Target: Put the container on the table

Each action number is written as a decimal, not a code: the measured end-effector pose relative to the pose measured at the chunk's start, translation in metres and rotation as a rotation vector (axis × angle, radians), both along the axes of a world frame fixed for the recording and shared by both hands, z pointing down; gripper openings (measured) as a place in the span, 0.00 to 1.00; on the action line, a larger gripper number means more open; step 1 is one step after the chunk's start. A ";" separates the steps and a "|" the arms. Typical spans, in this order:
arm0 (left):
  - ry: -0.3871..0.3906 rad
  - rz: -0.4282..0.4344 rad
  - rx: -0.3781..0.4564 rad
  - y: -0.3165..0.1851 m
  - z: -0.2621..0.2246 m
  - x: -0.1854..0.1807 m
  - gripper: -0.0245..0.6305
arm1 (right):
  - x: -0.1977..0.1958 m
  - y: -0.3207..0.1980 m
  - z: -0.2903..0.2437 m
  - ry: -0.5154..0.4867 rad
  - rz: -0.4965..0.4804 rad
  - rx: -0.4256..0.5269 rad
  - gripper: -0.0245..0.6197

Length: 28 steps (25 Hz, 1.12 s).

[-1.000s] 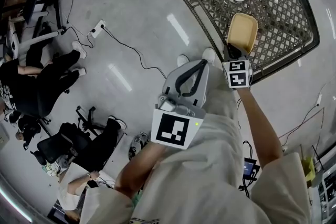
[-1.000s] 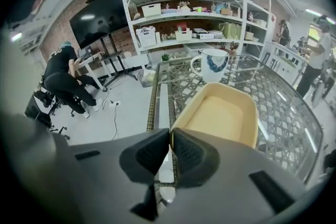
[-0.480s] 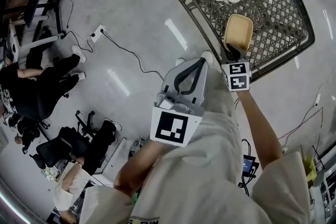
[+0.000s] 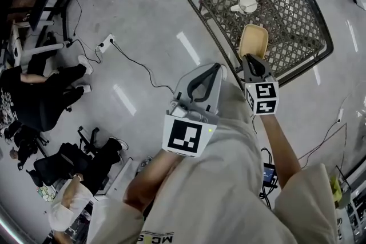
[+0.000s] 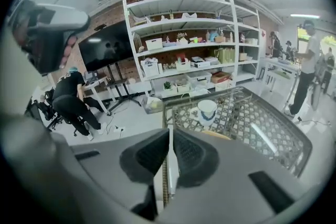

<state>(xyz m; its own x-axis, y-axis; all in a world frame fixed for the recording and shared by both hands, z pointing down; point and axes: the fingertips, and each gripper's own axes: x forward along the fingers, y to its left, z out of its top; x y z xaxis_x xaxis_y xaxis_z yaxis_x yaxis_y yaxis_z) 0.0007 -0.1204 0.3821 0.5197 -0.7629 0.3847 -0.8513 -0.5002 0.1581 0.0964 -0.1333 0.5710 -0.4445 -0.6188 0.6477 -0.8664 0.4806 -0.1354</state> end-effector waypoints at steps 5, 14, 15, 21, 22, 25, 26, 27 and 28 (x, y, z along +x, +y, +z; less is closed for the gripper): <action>0.002 0.003 0.028 0.002 -0.016 0.001 0.07 | -0.005 -0.003 -0.059 -0.077 0.007 0.034 0.09; 0.023 -0.028 0.082 0.003 -0.037 0.000 0.07 | 0.000 -0.005 -0.146 -0.108 -0.031 0.166 0.09; 0.024 -0.029 0.084 0.005 -0.040 -0.001 0.07 | 0.001 -0.002 -0.152 -0.109 -0.033 0.167 0.09; 0.024 -0.065 0.114 0.005 -0.055 -0.009 0.07 | 0.007 0.012 -0.190 -0.095 -0.070 0.213 0.09; 0.026 -0.072 0.113 0.005 -0.056 -0.011 0.07 | 0.008 0.014 -0.195 -0.098 -0.074 0.218 0.09; 0.037 -0.088 0.127 0.004 -0.060 -0.018 0.07 | 0.003 0.018 -0.216 -0.112 -0.096 0.253 0.09; 0.043 -0.093 0.130 0.004 -0.062 -0.021 0.07 | 0.000 0.019 -0.223 -0.115 -0.107 0.267 0.09; 0.051 -0.098 0.132 0.004 -0.064 -0.023 0.07 | -0.004 0.021 -0.230 -0.119 -0.118 0.279 0.09; 0.059 -0.102 0.133 0.004 -0.066 -0.024 0.07 | -0.008 0.022 -0.236 -0.123 -0.130 0.289 0.09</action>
